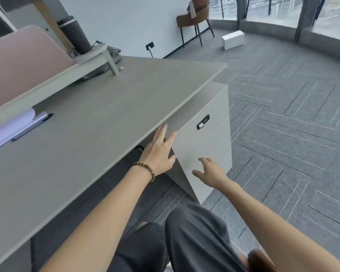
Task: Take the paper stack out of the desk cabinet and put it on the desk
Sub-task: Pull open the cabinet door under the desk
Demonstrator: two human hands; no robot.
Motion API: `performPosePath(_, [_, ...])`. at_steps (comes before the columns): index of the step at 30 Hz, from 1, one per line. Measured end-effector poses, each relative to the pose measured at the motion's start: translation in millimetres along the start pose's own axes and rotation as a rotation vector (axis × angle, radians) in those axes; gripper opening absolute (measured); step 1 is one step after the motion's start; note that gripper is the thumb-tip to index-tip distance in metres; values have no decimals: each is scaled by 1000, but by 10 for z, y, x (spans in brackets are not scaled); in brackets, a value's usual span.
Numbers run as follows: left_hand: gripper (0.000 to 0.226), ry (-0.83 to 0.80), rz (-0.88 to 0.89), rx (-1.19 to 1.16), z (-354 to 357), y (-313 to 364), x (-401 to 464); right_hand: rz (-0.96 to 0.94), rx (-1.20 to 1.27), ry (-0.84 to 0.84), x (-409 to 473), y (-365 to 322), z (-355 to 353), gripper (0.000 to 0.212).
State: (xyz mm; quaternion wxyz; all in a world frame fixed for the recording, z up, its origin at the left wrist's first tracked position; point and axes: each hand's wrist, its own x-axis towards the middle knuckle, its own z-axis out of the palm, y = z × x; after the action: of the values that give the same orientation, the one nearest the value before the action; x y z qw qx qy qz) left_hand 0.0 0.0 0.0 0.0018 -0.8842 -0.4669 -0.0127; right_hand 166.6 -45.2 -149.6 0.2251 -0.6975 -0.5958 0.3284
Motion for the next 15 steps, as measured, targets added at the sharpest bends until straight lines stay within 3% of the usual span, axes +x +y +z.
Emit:
performPosePath(8, [87, -31, 84, 69, 312, -188, 367, 105, 162, 45, 319, 65, 387, 72])
performPosePath(15, [98, -8, 190, 152, 444, -250, 591, 142, 352, 160, 474, 72, 711, 101])
